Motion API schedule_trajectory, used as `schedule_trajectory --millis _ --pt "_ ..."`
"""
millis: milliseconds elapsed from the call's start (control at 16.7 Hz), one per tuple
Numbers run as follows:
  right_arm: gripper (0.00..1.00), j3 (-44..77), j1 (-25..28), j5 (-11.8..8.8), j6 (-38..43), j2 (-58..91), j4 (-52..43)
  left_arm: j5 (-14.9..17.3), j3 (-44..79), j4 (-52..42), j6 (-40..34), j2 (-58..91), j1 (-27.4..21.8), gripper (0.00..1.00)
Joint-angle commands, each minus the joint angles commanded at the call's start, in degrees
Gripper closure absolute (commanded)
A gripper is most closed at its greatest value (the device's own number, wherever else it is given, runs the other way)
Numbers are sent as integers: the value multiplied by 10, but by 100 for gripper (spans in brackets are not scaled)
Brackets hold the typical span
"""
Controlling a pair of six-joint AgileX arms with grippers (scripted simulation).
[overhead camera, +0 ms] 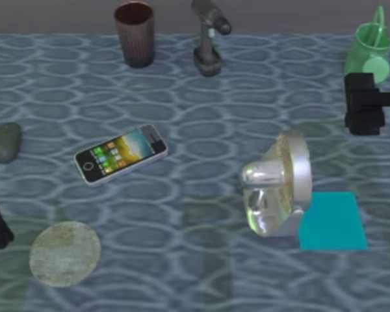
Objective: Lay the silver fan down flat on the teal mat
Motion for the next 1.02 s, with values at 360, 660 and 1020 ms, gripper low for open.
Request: schedule_trajectory --millis 360,660,1020 --pt "0 275 63 3 68 288 -184 0 0 0 0 0 0 0" --pt "0 379 87 3 96 401 -259 0 0 0 0 0 0 0" --pt "0 380 85 3 96 405 -259 0 0 0 0 0 0 0"
